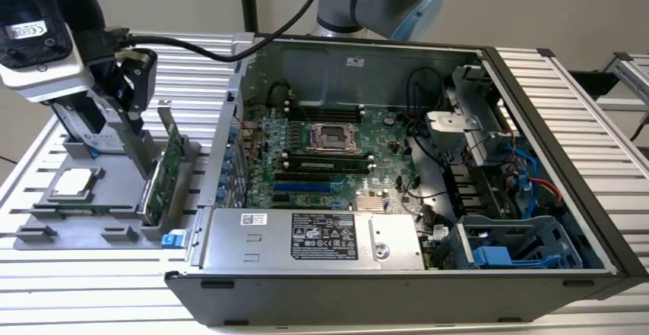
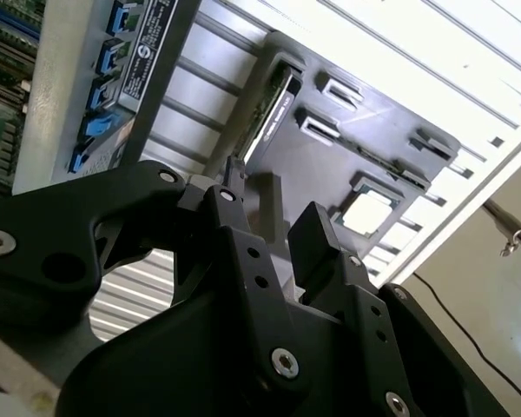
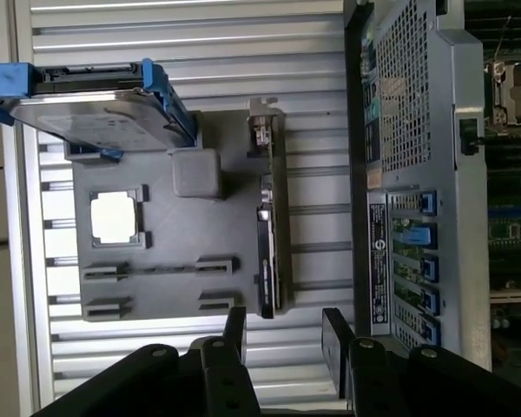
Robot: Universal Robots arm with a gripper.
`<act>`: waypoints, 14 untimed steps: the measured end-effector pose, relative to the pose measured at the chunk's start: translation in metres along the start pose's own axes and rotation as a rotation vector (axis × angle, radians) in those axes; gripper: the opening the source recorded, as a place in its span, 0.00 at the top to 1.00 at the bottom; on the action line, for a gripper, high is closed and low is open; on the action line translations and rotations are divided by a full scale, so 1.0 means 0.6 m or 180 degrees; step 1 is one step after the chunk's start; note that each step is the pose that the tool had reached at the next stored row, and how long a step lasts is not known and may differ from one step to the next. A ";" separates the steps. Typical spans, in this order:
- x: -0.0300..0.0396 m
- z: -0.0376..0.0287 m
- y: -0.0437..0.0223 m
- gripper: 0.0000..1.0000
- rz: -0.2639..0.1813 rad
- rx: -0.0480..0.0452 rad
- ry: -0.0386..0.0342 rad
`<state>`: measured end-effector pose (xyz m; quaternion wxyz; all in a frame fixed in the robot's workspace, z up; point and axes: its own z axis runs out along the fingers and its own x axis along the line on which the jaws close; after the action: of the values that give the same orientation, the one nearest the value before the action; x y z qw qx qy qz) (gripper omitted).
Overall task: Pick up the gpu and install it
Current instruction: 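Pick up the gpu and move the gpu toward the slot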
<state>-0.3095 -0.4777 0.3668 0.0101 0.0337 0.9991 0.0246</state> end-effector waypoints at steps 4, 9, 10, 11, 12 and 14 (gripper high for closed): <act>0.001 0.005 0.000 0.00 0.0000 0.0000 0.0000; 0.002 0.011 -0.001 0.00 0.0000 0.0000 0.0000; 0.002 0.012 -0.001 0.00 0.0000 0.0000 0.0000; 0.002 0.013 -0.001 0.00 0.0000 0.0000 0.0000; 0.002 0.015 -0.001 0.00 0.0000 0.0000 0.0000; 0.002 0.017 -0.001 0.00 0.0000 0.0000 0.0000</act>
<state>-0.3106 -0.4776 0.3564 0.0100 0.0337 0.9991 0.0246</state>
